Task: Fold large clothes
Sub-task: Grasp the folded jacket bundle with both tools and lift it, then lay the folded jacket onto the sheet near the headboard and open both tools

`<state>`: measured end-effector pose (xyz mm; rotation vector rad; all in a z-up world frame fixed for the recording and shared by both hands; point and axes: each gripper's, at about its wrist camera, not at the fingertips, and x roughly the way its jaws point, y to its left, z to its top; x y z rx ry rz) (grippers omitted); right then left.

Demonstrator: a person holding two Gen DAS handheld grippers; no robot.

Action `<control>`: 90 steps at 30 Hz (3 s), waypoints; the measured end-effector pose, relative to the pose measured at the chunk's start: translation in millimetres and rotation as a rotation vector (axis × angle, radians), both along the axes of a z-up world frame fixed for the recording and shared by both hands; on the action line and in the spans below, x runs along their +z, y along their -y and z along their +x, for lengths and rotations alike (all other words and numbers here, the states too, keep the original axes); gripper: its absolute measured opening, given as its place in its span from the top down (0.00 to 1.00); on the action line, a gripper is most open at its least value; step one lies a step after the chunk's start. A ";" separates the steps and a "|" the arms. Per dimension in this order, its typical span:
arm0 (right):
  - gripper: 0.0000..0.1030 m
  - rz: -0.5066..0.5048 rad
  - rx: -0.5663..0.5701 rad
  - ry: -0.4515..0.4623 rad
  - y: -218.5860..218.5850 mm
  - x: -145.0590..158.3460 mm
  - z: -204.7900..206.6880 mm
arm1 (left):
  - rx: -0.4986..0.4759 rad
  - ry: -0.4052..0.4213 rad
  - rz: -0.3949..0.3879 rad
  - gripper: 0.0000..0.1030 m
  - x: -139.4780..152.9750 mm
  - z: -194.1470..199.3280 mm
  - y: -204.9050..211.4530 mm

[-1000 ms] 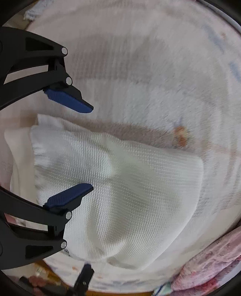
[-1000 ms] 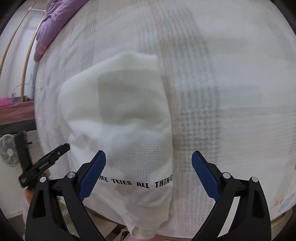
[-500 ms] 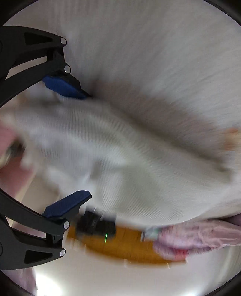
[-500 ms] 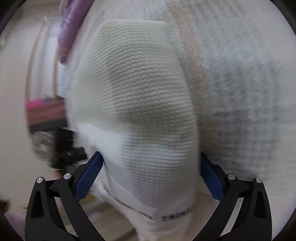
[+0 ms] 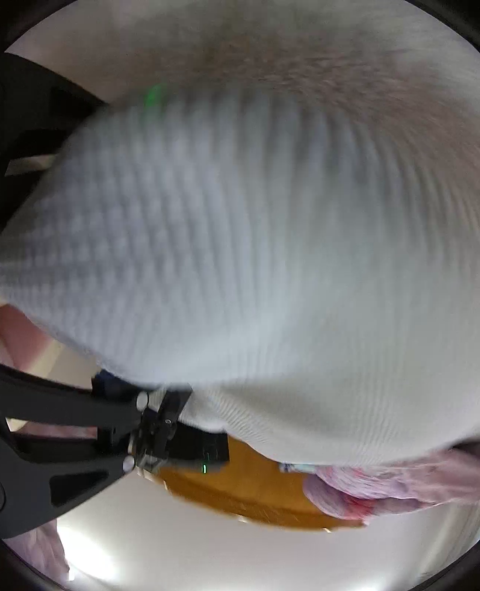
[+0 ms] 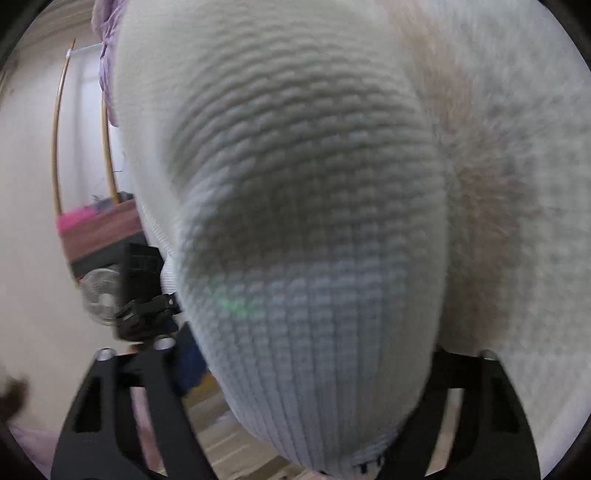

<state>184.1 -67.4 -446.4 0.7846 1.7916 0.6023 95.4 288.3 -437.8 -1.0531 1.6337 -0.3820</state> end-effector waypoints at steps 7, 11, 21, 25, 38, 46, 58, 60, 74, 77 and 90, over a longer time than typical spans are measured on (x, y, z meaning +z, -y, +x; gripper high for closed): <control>0.58 -0.032 -0.080 0.060 4.4 66.5 -10.1 | -0.034 0.050 0.136 0.58 56.8 -10.2 7.4; 0.59 -0.039 -0.081 0.110 19.0 108.5 -21.4 | -0.029 0.091 0.160 0.60 104.9 -25.9 13.3; 0.60 -0.051 -0.106 0.240 116.2 210.9 -53.7 | -0.044 0.206 0.136 0.60 210.1 -55.0 115.6; 0.60 -0.035 -0.115 0.309 174.8 237.6 -54.4 | -0.065 0.274 0.140 0.60 240.2 -48.3 182.3; 0.60 -0.105 -0.093 0.434 451.8 295.8 0.7 | -0.050 0.319 0.101 0.59 259.5 40.5 493.5; 0.60 -0.167 -0.099 0.417 621.0 266.9 101.4 | -0.101 0.365 0.085 0.60 219.8 158.0 677.1; 0.46 -0.438 -0.205 0.207 772.0 77.5 221.3 | -0.077 0.340 0.154 0.55 42.5 272.1 836.8; 0.13 -0.485 -0.205 0.175 779.8 60.7 223.7 | -0.152 0.293 0.201 0.22 16.8 267.2 839.3; 0.39 -0.771 -0.145 0.510 791.3 168.0 137.4 | -0.347 0.386 0.515 0.38 85.7 234.1 801.4; 0.52 -0.706 -0.104 0.497 776.7 153.9 132.4 | -0.455 0.418 0.501 0.54 72.6 249.1 851.6; 0.32 -0.831 -0.164 0.386 771.7 84.2 98.5 | -0.529 0.314 0.560 0.77 9.3 251.1 837.0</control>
